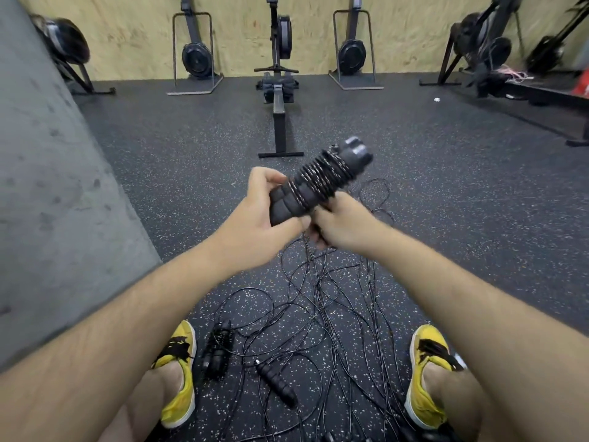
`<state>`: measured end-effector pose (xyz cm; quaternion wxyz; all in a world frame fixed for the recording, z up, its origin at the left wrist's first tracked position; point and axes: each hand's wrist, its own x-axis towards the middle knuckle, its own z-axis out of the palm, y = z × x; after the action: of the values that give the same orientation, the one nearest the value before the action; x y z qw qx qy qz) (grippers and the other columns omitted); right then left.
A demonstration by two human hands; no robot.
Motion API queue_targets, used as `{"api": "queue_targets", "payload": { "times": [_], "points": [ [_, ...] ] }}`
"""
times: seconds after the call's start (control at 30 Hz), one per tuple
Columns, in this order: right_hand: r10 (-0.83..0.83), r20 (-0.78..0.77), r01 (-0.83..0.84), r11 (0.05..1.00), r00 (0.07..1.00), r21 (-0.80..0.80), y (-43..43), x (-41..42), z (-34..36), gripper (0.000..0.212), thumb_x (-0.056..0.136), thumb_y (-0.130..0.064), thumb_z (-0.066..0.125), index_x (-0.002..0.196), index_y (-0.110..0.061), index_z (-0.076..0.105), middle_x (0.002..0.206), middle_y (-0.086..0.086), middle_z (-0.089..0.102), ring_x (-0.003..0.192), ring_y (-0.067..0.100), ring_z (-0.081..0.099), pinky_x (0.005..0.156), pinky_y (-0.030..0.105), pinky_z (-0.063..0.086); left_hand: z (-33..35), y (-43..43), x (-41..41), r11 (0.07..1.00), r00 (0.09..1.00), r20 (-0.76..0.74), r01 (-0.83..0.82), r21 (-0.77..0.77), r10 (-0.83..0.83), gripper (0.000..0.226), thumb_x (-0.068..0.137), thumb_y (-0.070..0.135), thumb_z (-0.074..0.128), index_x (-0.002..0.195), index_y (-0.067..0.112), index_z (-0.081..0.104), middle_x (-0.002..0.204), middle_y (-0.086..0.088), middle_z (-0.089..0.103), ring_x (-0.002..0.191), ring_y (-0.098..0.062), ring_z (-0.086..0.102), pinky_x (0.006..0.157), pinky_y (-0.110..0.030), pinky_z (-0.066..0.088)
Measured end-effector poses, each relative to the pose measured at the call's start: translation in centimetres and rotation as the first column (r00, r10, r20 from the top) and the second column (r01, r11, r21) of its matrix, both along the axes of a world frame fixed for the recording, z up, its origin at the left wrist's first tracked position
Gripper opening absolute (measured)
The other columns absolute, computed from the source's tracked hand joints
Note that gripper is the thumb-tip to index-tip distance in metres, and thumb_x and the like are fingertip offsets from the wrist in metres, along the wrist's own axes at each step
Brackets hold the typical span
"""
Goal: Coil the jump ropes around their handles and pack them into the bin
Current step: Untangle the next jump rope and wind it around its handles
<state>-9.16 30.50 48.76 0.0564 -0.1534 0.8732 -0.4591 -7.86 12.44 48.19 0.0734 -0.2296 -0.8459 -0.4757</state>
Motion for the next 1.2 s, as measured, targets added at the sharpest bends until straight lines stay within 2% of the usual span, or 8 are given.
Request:
{"api": "queue_targets", "payload": {
  "times": [0.2, 0.33, 0.4, 0.5, 0.67, 0.77, 0.9, 1.2],
  "points": [
    [-0.082, -0.272, 0.111, 0.990, 0.959, 0.091, -3.9, 1.4, -2.1, 0.010, 0.090, -0.016, 0.053, 0.090, -0.009, 0.061, 0.076, 0.006, 0.064, 0.071, 0.024, 0.062, 0.068, 0.044, 0.054, -0.8, -0.6, -1.5, 0.980, 0.982, -0.057, -0.183, -0.081, 0.179, 0.058, 0.099, 0.033, 0.059, 0.146, 0.022, 0.027, 0.142, -0.002, 0.040, 0.119, -0.008, 0.047, 0.101, -0.022, 0.034],
    [-0.285, -0.427, 0.269, 0.958, 0.858, -0.099, -4.0, 2.2, -1.4, 0.012, 0.083, -0.017, 0.063, 0.095, -0.015, 0.066, 0.072, -0.004, 0.065, 0.067, 0.012, 0.056, 0.070, 0.032, 0.052, -0.8, -0.2, -1.4, 0.984, 0.985, -0.032, -0.170, -0.046, 0.169, 0.072, 0.101, 0.035, 0.053, 0.158, 0.032, 0.008, 0.154, 0.001, 0.034, 0.132, -0.012, 0.045, 0.112, -0.034, 0.035],
    [-0.308, -0.429, 0.228, 0.947, 0.849, -0.227, -3.8, 2.7, -1.1, 0.025, 0.083, -0.015, 0.068, 0.107, -0.020, 0.061, 0.084, -0.008, 0.066, 0.073, 0.007, 0.059, 0.070, 0.022, 0.051, -0.2, 0.1, -0.8, 0.989, 0.989, -0.032, -0.142, 0.029, 0.143, 0.073, 0.103, 0.029, 0.051, 0.157, 0.042, 0.003, 0.152, 0.013, 0.039, 0.126, -0.007, 0.051, 0.105, -0.027, 0.039],
    [-0.303, -0.502, 0.142, 0.932, 0.810, -0.335, -3.5, 2.7, -0.7, 0.031, 0.088, -0.012, 0.068, 0.116, -0.017, 0.058, 0.090, -0.003, 0.063, 0.077, 0.011, 0.060, 0.071, 0.023, 0.051, 0.5, 0.4, -0.1, 0.985, 0.997, -0.012, -0.078, 0.156, 0.081, 0.068, 0.106, 0.016, 0.046, 0.156, 0.047, 0.011, 0.115, 0.046, 0.055, 0.087, 0.002, 0.060, 0.076, -0.012, 0.050],
    [-0.123, -0.727, 0.025, 0.989, 0.676, -0.144, -2.8, 2.2, -0.7, 0.045, 0.097, -0.006, 0.055, 0.142, -0.004, 0.051, 0.112, 0.004, 0.043, 0.089, 0.012, 0.051, 0.080, 0.028, 0.052, 0.3, 0.8, 0.4, 0.958, 0.998, 0.054, 0.004, 0.286, -0.020, 0.065, 0.105, 0.002, 0.042, 0.156, 0.037, 0.021, 0.119, 0.035, 0.061, 0.092, 0.013, 0.061, 0.077, -0.011, 0.051],
    [0.014, -0.720, -0.075, 0.996, 0.694, -0.053, -2.6, 1.9, -0.2, 0.055, 0.095, -0.002, 0.046, 0.149, -0.006, 0.042, 0.124, 0.002, 0.035, 0.098, 0.016, 0.048, 0.081, 0.036, 0.055, 0.0, 1.1, 0.4, 0.929, 0.995, 0.082, 0.025, 0.369, -0.060, 0.067, 0.105, 0.000, 0.041, 0.156, 0.038, 0.020, 0.127, 0.025, 0.065, 0.103, -0.006, 0.064, 0.085, -0.030, 0.055],
    [0.158, -0.782, -0.070, 0.987, 0.603, 0.145, -1.4, 1.2, 0.7, 0.053, 0.098, -0.003, 0.048, 0.150, 0.001, 0.037, 0.129, 0.014, 0.046, 0.107, 0.017, 0.046, 0.094, 0.037, 0.049, 0.3, 1.1, 0.2, 0.877, 0.987, 0.113, 0.045, 0.479, -0.113, 0.066, 0.106, 0.005, 0.043, 0.153, 0.047, 0.023, 0.131, 0.007, 0.065, 0.087, -0.024, 0.063, 0.069, -0.043, 0.052],
    [0.177, -0.866, 0.188, 0.937, 0.468, 0.294, -0.7, 0.5, 1.7, 0.073, 0.075, -0.014, 0.060, 0.144, 0.004, 0.045, 0.110, 0.019, 0.055, 0.098, 0.028, 0.043, 0.066, 0.042, 0.056, 0.2, 1.6, 0.0, 0.832, 0.963, 0.154, 0.105, 0.545, -0.222, 0.069, 0.097, 0.022, 0.050, 0.152, 0.051, 0.021, 0.129, 0.004, 0.063, 0.078, -0.028, 0.063, 0.063, -0.041, 0.044]
  ]
}}
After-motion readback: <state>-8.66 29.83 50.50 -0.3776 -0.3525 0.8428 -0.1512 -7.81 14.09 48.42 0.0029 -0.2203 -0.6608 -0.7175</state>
